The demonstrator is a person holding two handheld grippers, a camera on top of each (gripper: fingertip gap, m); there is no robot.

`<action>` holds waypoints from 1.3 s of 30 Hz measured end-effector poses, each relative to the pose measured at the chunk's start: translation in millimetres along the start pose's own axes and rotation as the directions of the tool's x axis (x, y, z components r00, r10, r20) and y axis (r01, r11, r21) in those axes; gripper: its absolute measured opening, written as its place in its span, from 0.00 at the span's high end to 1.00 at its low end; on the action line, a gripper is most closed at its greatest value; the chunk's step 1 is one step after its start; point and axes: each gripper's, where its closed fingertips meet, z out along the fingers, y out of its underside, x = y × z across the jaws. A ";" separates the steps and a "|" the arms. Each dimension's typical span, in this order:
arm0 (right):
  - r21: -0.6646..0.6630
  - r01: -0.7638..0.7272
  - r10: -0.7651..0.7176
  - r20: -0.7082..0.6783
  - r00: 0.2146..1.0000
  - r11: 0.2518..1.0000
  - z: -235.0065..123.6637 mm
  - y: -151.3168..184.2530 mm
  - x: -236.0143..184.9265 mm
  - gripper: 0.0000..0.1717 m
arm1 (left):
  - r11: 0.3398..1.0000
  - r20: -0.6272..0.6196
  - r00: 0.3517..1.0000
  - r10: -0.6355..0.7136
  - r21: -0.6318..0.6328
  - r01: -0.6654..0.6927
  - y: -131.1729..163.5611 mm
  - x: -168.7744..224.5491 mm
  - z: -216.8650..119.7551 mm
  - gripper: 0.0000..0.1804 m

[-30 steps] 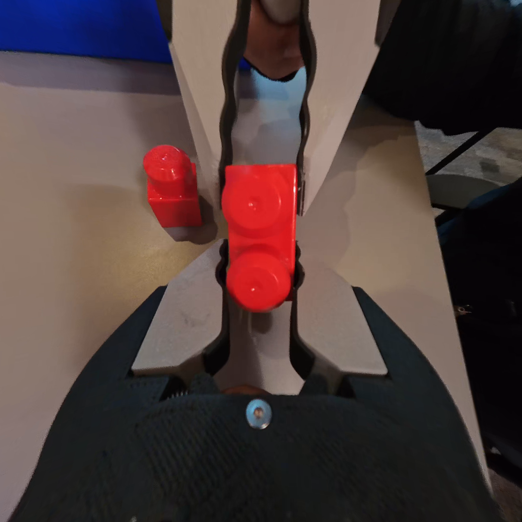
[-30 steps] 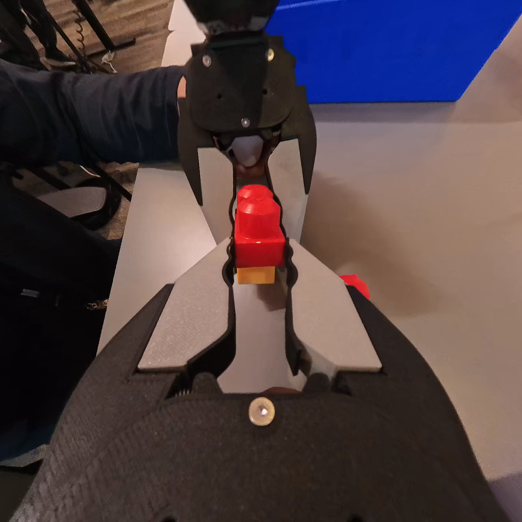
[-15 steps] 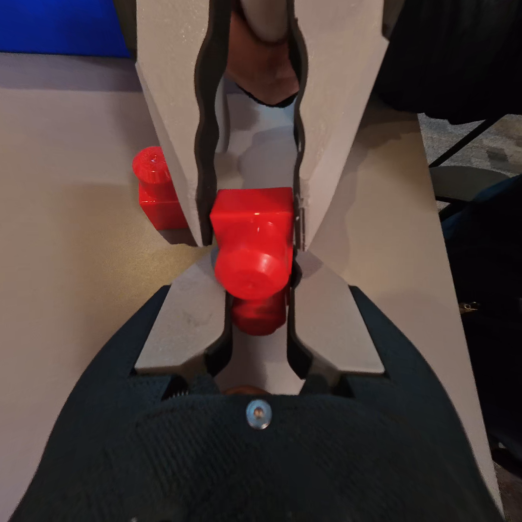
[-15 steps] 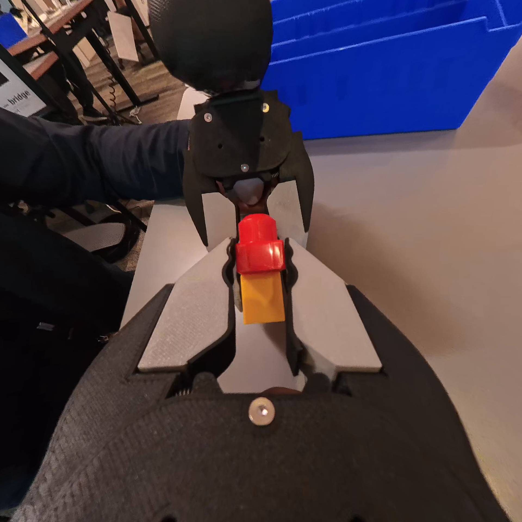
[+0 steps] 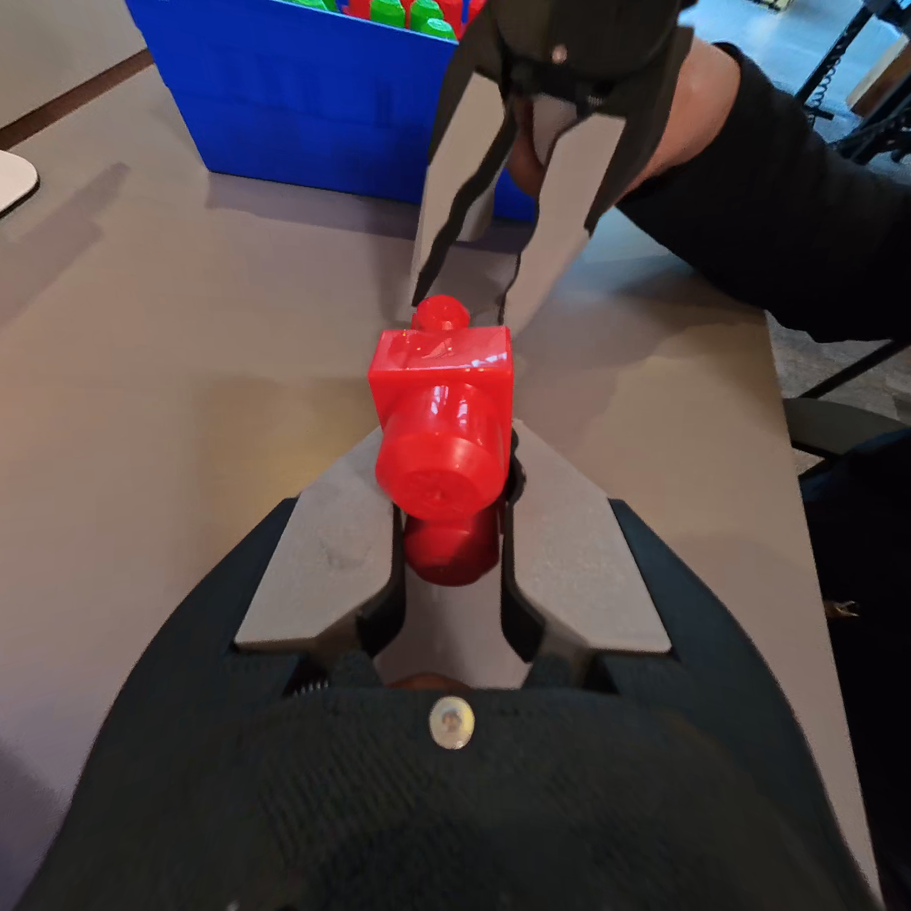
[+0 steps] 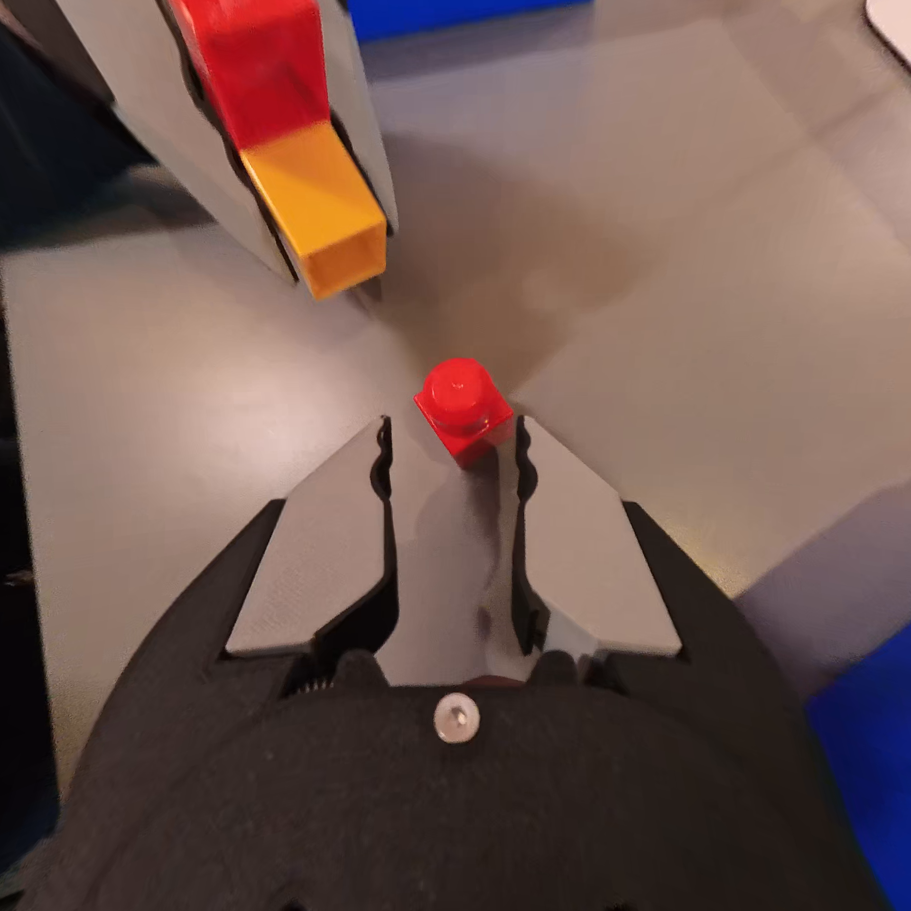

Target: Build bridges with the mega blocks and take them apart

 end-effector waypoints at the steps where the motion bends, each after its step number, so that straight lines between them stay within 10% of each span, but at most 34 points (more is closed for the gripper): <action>1: -0.021 0.019 -0.020 -0.020 1.000 1.000 2.7 3.0 1.4 0.72 | 1.000 0.002 1.000 -0.009 0.007 0.009 -0.9 -1.1 -0.4 0.79; 16: -0.100 0.121 -0.122 -0.005 0.993 0.988 9.7 9.2 -0.3 0.82 | 1.000 0.019 0.999 -0.027 -0.011 0.027 3.9 -6.5 2.4 0.79; 25: -0.504 0.177 -0.222 -0.030 0.975 0.845 -5.7 33.1 -0.1 0.81 | 0.998 0.028 0.998 -0.052 -0.025 0.053 7.3 -10.6 1.5 0.79; 39: -0.166 0.035 -0.047 -0.069 0.996 0.985 17.8 15.0 -1.9 0.76 | 0.998 0.012 0.999 -0.049 0.032 0.049 -2.4 -9.9 -9.2 0.79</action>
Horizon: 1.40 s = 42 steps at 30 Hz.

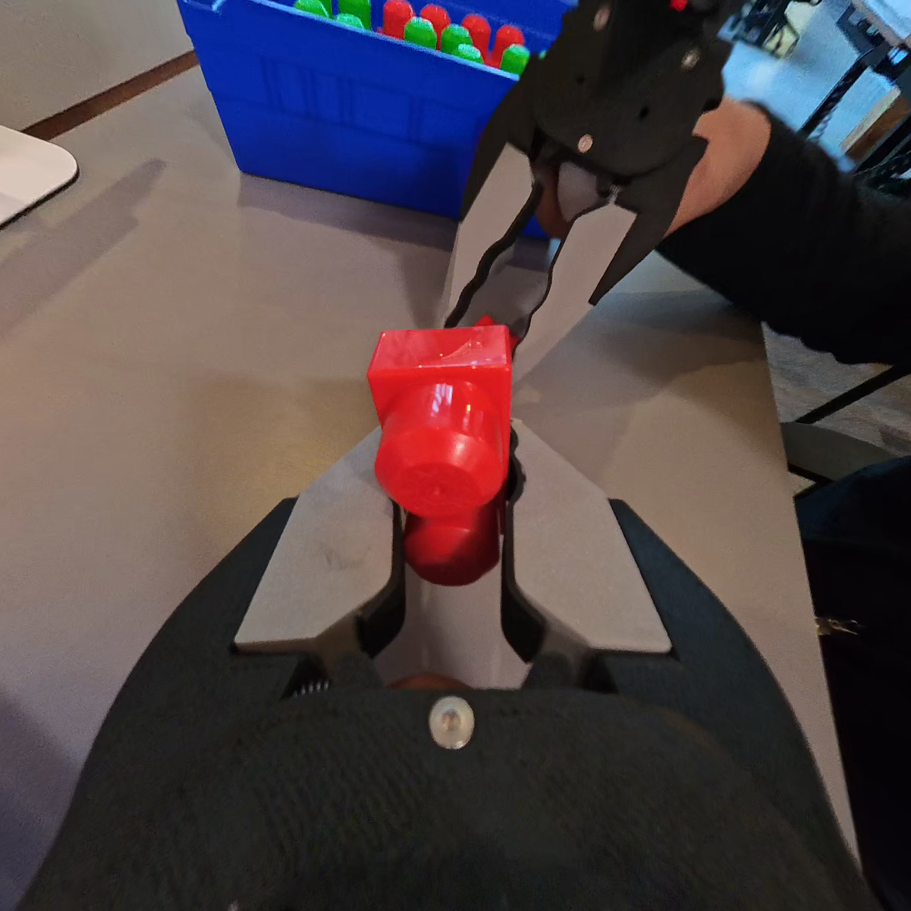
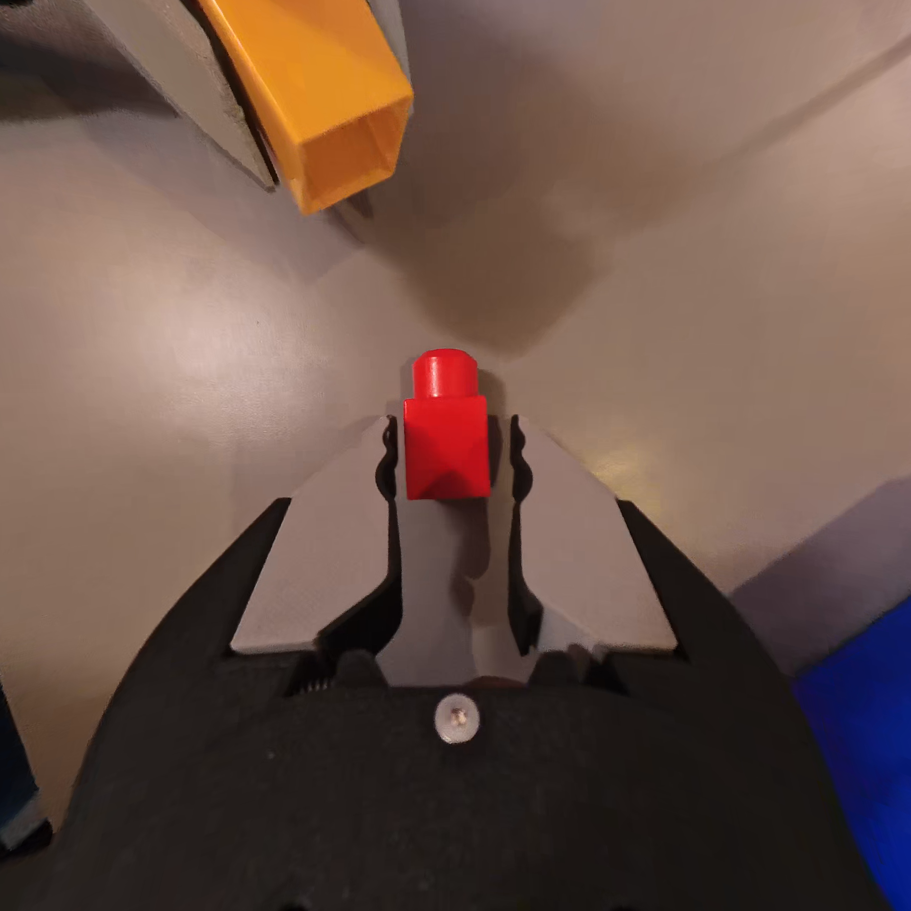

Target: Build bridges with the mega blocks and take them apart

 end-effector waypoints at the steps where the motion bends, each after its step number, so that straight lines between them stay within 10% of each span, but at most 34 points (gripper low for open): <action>1: 0.014 -0.016 0.016 0.003 1.000 1.000 1.7 1.8 -0.6 0.74 | 1.000 -0.010 1.000 -0.003 0.020 0.004 -3.3 1.0 -2.3 0.79; 10: 0.087 -0.019 0.020 -0.008 1.000 0.996 7.2 7.0 -0.2 0.81 | 0.993 -0.091 0.996 -0.006 0.114 0.017 -18.1 10.4 -17.8 0.79; 20: 0.343 0.053 -0.097 0.113 0.989 0.938 -76.1 -48.9 -36.7 0.81 | 0.996 -0.231 0.970 0.072 -0.028 -0.081 7.4 43.4 2.5 0.79; 42: 0.278 0.110 -0.179 0.235 0.956 0.954 -39.6 -62.2 -69.2 0.81 | 0.986 -0.262 0.959 0.109 -0.093 -0.137 18.4 60.2 17.5 0.79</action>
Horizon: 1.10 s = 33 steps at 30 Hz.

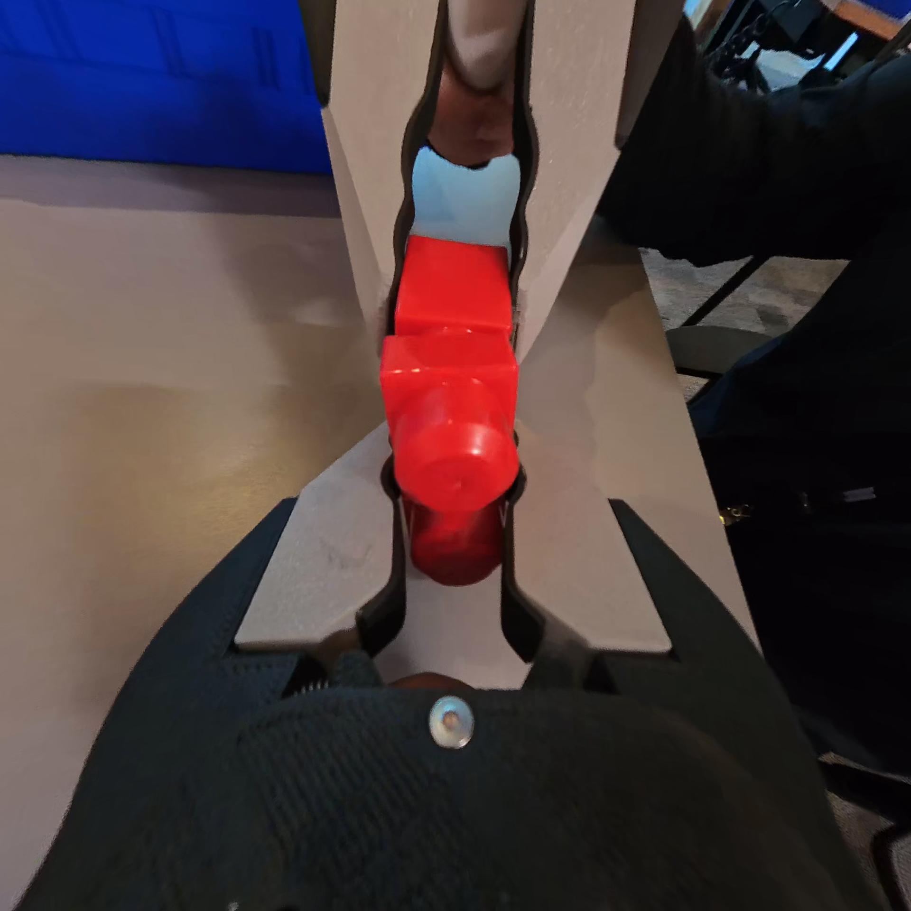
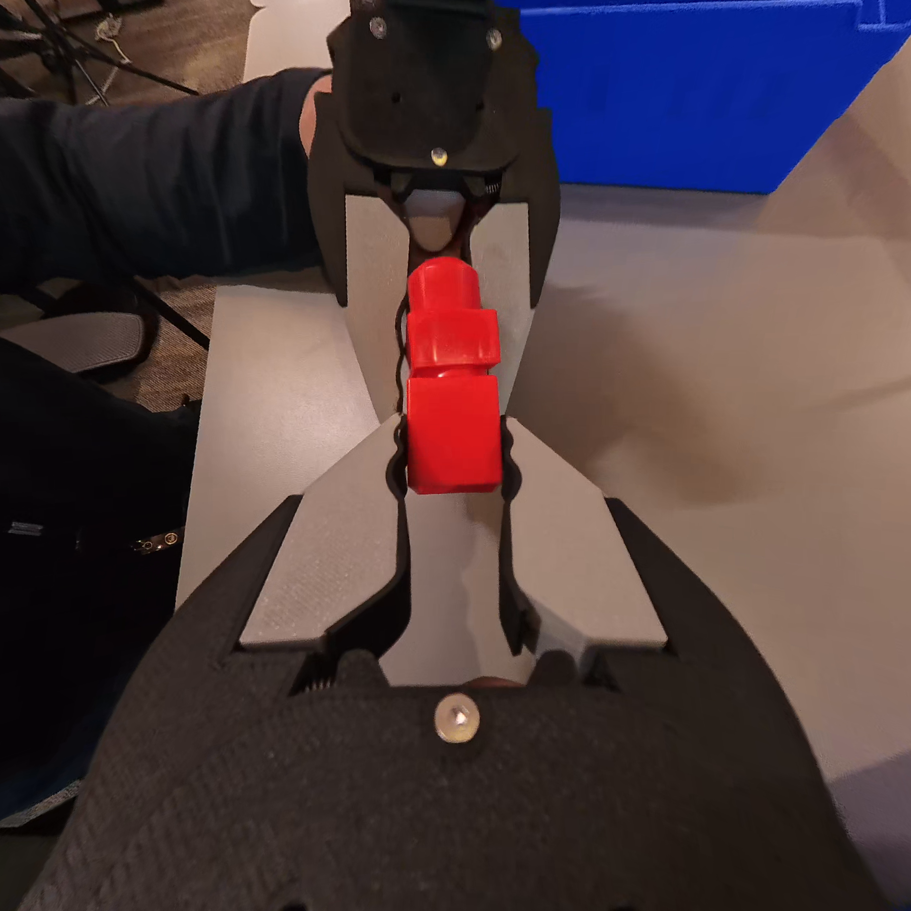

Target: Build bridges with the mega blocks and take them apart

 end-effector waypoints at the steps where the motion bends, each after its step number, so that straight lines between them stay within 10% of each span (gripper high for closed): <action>1: 0.004 -0.004 0.004 0.000 1.000 1.000 -0.5 0.2 0.3 0.81 | 1.000 0.001 1.000 0.001 0.011 -0.001 -2.1 0.1 -2.1 0.79; 13: 0.067 -0.018 0.014 0.059 0.998 0.998 3.8 0.4 -5.0 0.81 | 0.998 -0.009 1.000 0.021 0.057 -0.021 -10.5 3.1 -4.6 0.80; 22: 0.039 0.245 -0.244 -0.036 0.969 0.969 4.0 -5.9 -14.8 0.81 | 0.997 -0.089 0.994 0.057 0.052 -0.053 -5.3 16.0 -2.7 0.80; 33: 0.304 -0.018 -0.040 0.183 0.982 0.952 -11.7 -21.4 -23.1 0.81 | 0.983 -0.053 0.987 0.153 0.111 -0.146 -20.6 23.9 -0.5 0.81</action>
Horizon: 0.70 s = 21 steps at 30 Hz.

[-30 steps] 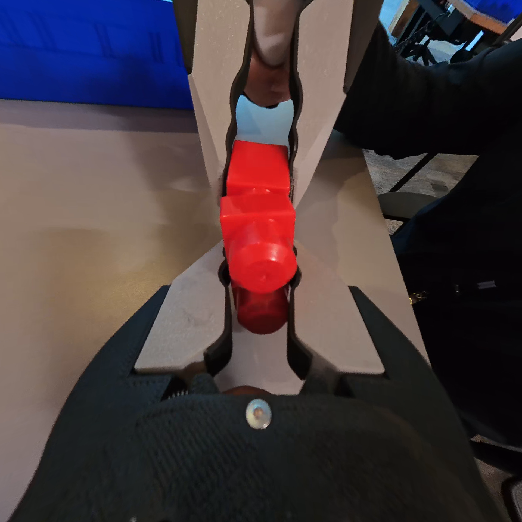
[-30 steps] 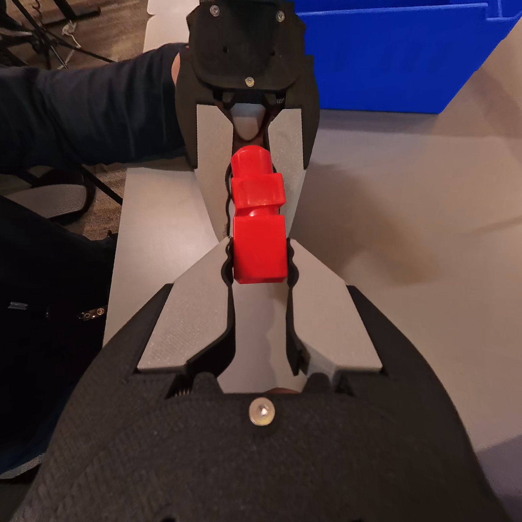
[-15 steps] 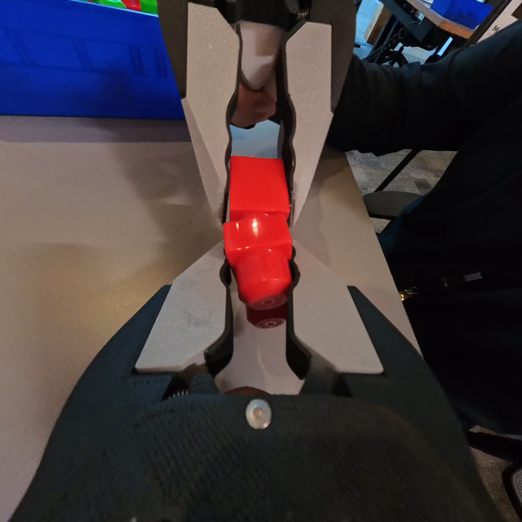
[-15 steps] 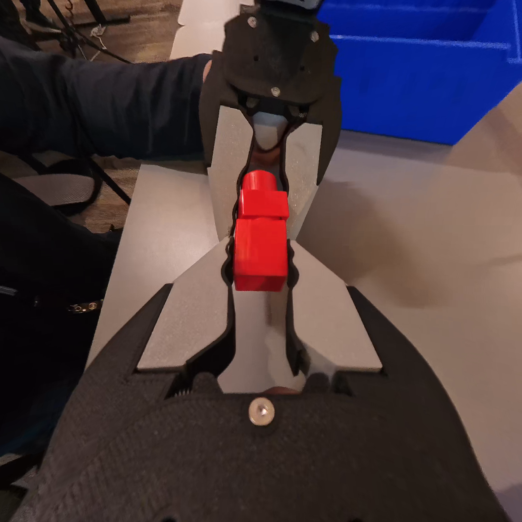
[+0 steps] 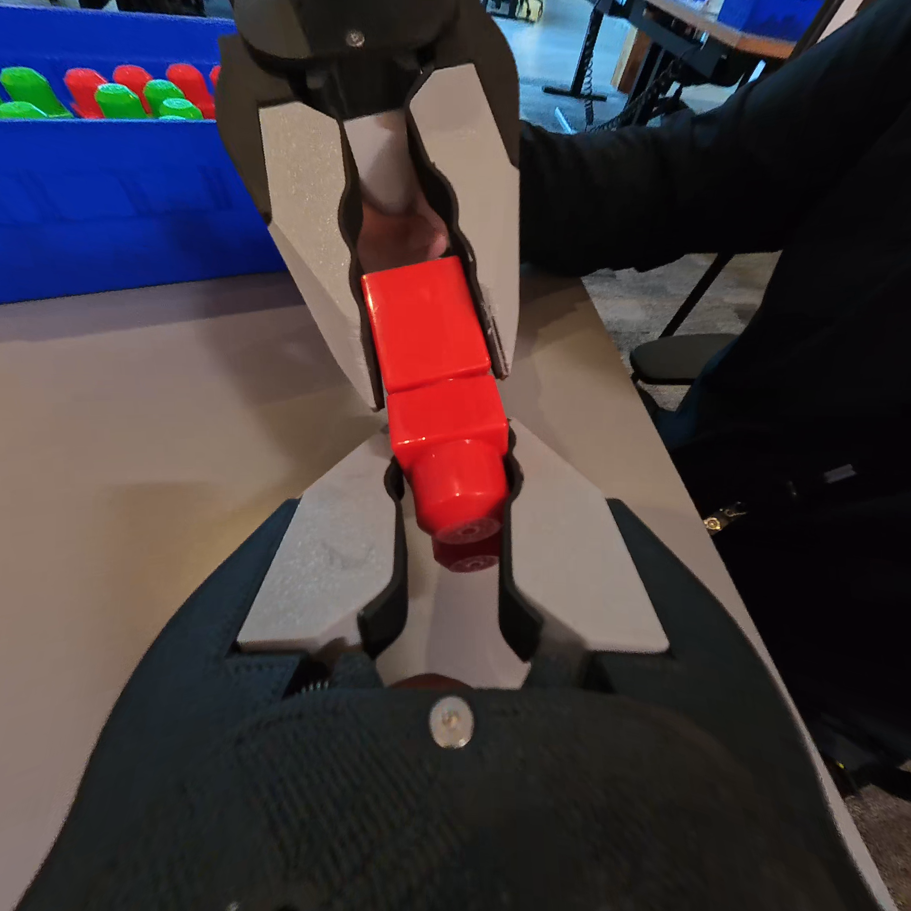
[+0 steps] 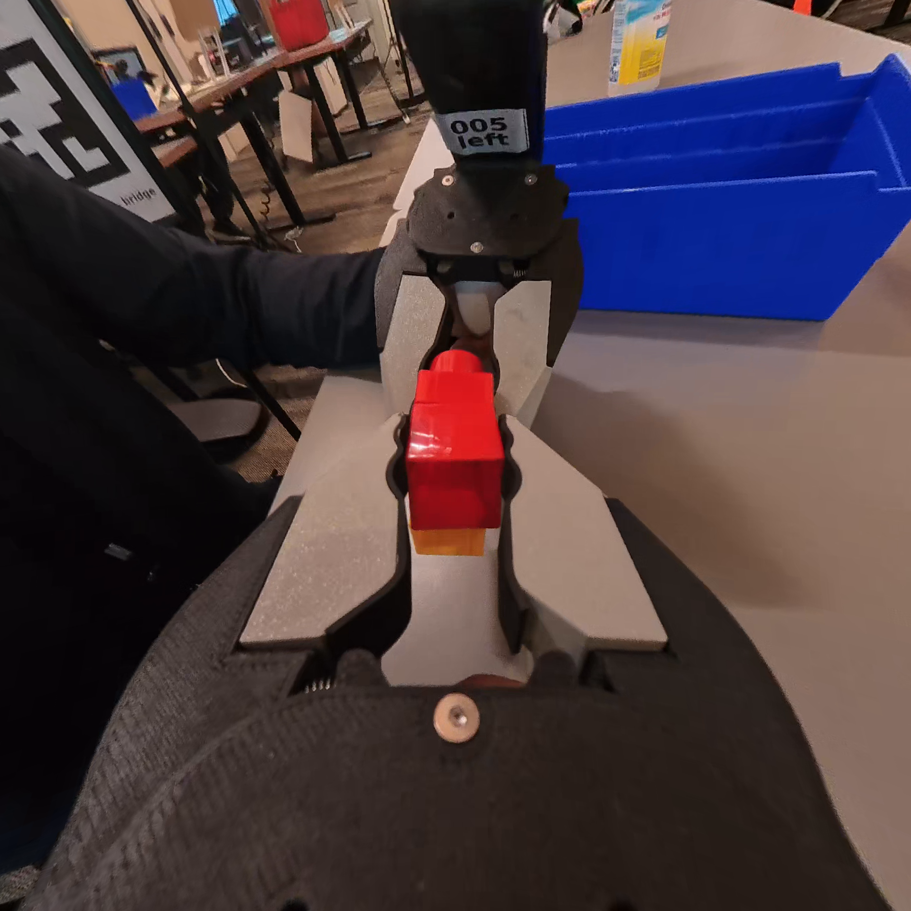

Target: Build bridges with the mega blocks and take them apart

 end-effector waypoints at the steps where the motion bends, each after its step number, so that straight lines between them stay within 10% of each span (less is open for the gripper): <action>1: -0.014 0.012 -0.013 -0.006 1.000 1.000 0.4 2.4 0.2 0.81 | 1.000 0.012 1.000 0.011 -0.015 -0.011 2.5 -1.0 0.6 0.81; 21: -0.082 0.036 -0.040 -0.053 0.998 0.996 -4.9 12.3 4.1 0.81 | 1.000 0.022 1.000 -0.018 0.003 0.018 0.4 -4.7 -2.6 0.80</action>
